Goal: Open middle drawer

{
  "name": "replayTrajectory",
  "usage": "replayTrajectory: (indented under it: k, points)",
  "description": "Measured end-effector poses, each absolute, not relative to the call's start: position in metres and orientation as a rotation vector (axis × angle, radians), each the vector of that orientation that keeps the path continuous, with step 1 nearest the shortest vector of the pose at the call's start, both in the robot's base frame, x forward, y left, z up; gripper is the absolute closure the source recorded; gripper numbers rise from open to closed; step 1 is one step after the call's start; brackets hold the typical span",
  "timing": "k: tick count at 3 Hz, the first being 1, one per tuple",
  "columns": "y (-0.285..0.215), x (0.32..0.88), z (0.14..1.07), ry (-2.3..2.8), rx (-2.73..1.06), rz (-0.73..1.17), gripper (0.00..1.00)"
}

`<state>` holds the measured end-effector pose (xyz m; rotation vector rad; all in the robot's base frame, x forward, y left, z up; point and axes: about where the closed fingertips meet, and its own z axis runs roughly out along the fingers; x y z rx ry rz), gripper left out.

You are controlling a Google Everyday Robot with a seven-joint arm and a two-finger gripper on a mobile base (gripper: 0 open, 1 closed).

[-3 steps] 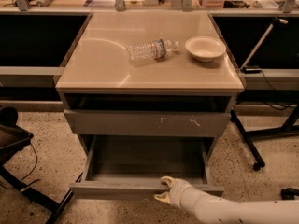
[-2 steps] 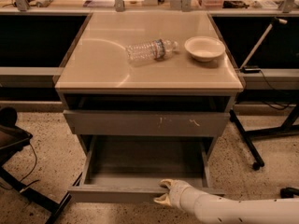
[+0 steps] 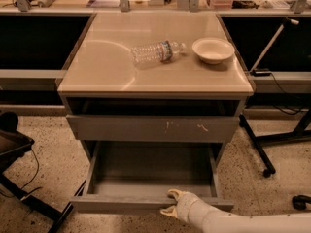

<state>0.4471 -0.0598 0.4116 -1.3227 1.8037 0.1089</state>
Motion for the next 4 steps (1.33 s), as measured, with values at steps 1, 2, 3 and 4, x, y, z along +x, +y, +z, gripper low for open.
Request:
replayTrajectory:
  k: [1,2,3,4]
  points:
    - [-0.059,0.448,0.418,1.804,-1.322,0.109,1.00]
    - [-0.056,0.437,0.416,1.817,-1.304,0.124,1.00]
    - [-0.056,0.437,0.420,1.817,-1.304,0.124,1.00]
    - [-0.056,0.419,0.414,1.827,-1.284,0.112,1.00]
